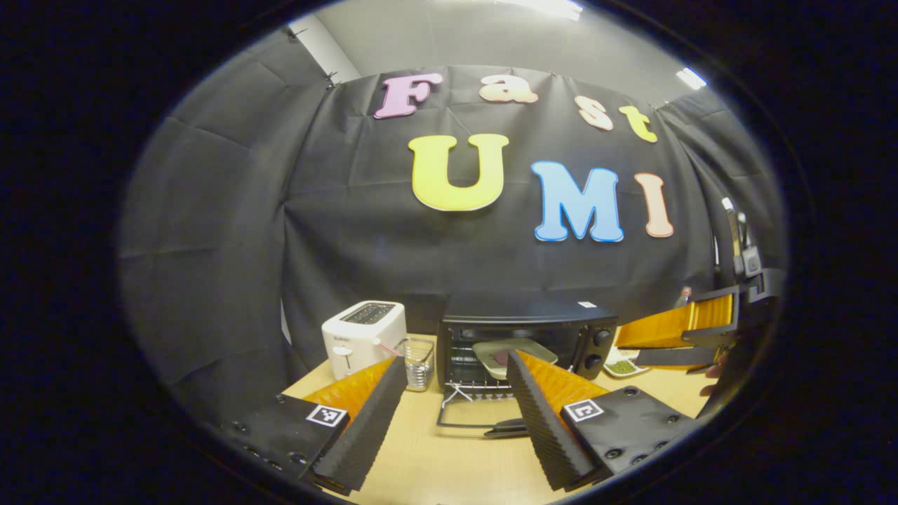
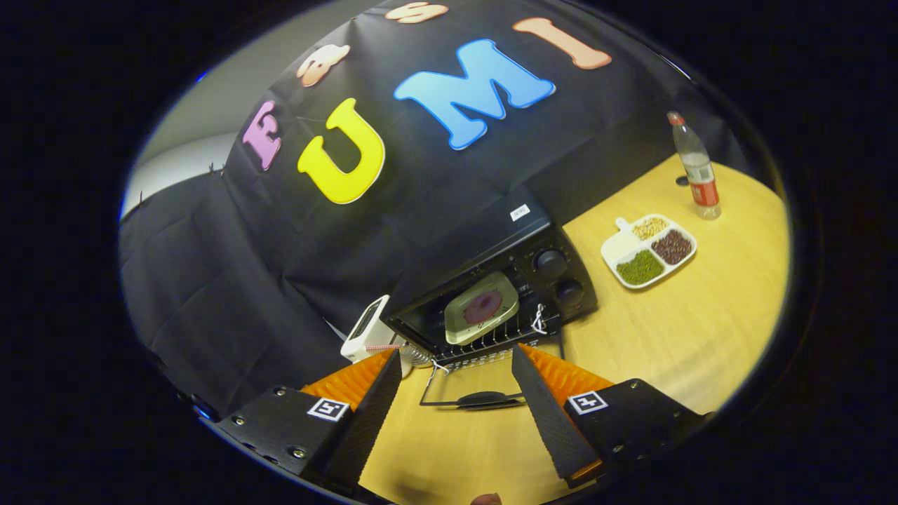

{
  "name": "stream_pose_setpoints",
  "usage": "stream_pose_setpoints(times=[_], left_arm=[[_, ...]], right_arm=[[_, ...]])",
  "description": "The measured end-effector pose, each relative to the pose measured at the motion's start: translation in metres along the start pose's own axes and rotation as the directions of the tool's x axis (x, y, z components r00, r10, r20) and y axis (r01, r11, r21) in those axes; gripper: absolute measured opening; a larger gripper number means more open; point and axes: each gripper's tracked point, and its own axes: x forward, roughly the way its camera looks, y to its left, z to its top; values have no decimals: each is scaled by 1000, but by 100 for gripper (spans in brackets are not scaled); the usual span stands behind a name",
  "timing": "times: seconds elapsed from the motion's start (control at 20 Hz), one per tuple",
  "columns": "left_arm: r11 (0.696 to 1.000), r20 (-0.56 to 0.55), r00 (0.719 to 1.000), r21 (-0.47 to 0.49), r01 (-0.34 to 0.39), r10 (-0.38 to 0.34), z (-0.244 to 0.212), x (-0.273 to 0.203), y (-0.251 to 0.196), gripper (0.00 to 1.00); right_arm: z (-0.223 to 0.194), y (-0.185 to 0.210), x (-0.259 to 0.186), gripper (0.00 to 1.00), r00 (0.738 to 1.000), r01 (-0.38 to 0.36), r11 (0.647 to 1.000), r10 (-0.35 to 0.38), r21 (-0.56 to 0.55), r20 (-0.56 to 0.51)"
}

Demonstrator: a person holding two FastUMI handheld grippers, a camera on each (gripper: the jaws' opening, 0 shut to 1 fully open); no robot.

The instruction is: Open the electric oven with the left hand, put the food in, and close the electric oven.

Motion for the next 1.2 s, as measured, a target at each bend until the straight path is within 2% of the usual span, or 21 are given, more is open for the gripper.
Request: stream_pose_setpoints(times=[0.15,0.2,0.25,0.3,0.35,0.4,0.45,0.55,0.65,0.7,0.8,1.1,1.2], left_arm=[[999,-41,998,5,41,-40,-20,3,-24,97],[999,-61,997,5,54,-54,-29,4,-31,100],[998,-79,995,5,68,-68,-37,7,-38,96],[997,-96,992,5,81,-80,-46,9,-45,98],[995,-115,989,3,95,-94,-54,12,-51,100],[994,-138,985,-4,108,-108,-65,14,-58,96],[993,-165,980,-10,116,-116,-76,17,-63,100],[992,-218,967,-20,128,-130,-98,24,-72,100],[990,-271,952,-28,139,-142,-120,31,-77,100],[989,-297,944,-32,142,-145,-131,33,-80,97],[988,-340,928,-44,145,-151,-151,41,-84,100],[990,-487,863,-41,132,-135,-206,57,-88,97],[991,-510,850,-39,128,-130,-219,63,-89,97]], right_arm=[[11,-11,-30,98,999,31,987,-24,-157,48],[14,-16,-39,98,997,43,979,-30,-200,65],[18,-19,-45,97,996,58,970,-39,-238,85],[22,-23,-53,98,993,71,958,-43,-278,106],[26,-27,-60,97,990,94,944,-56,-316,129],[30,-31,-67,97,986,115,926,-64,-359,151],[35,-32,-73,97,982,137,906,-71,-402,173],[46,-35,-83,97,974,169,867,-73,-468,216],[53,-38,-87,98,965,198,844,-78,-498,250],[56,-38,-90,98,960,213,838,-84,-503,266],[64,-46,-95,98,950,253,823,-110,-509,294],[72,-68,-110,98,923,342,818,-199,-462,330],[73,-73,-112,98,915,365,813,-224,-453,335]])
